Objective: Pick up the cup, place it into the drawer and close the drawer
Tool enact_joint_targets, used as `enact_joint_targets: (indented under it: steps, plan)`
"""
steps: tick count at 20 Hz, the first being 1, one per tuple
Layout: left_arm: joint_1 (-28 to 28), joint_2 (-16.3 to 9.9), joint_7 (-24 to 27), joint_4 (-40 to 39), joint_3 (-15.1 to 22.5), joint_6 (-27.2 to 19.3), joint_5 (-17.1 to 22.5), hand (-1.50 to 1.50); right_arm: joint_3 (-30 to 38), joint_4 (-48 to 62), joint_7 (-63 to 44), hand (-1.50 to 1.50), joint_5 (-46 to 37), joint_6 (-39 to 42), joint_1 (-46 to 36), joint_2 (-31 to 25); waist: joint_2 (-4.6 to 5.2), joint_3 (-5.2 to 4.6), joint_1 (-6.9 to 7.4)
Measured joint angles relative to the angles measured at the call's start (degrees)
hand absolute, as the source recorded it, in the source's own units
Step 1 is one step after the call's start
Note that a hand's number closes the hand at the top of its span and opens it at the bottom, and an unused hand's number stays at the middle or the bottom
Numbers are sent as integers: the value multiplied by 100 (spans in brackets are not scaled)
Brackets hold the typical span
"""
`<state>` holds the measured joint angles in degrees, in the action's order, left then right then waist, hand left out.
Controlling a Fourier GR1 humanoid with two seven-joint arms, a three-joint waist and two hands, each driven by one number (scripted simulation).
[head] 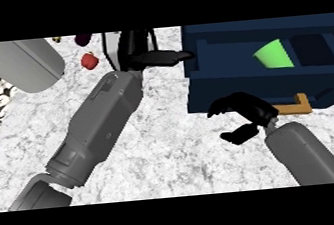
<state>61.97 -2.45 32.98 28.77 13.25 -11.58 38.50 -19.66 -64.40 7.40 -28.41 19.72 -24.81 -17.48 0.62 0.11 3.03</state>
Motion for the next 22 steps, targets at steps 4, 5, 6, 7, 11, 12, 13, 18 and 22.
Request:
enact_joint_targets:
  steps: [4, 5, 6, 7, 11, 12, 13, 18, 22]
  plan:
    - [-310, -176, -91, 347, 17, 110, 5, -150, 275, 1204, 607, 150, -173, -413, -619, 78, -28, -22, 150]
    - [-376, -217, -127, 411, 28, 156, 6, -150, 374, 1462, 786, 150, -161, -502, -763, 88, -17, -18, 182]
    - [-445, -305, -168, 474, 27, 248, 17, -150, 474, 1701, 899, 150, -154, -598, -900, 102, -5, -16, 226]
    - [-531, -333, -163, 536, 34, 307, 21, -150, 586, 1944, 1012, 150, -135, -673, -1056, 94, 14, -9, 263]
    - [-794, -522, -230, 789, 59, 512, 36, -150, 1072, 2706, 1399, 150, 21, -872, -1654, -85, 61, 11, 406]
    - [-808, -578, -290, 848, 58, 554, 48, -150, 1187, 2868, 1438, 150, 68, -906, -1808, -119, 76, 16, 450]
    - [-856, -610, -309, 894, 66, 583, 49, -150, 1273, 3013, 1489, 150, 134, -890, -1867, -117, 95, 31, 473]
    - [-1065, -735, -399, 1106, 113, 740, 55, -150, 1488, 3277, 1709, 150, 373, -665, -1969, -145, 83, 50, 541]
    - [-1161, -813, -440, 1240, 145, 856, 54, -150, 1614, 3310, 1772, 150, 567, -420, -1956, -203, 87, 61, 609]
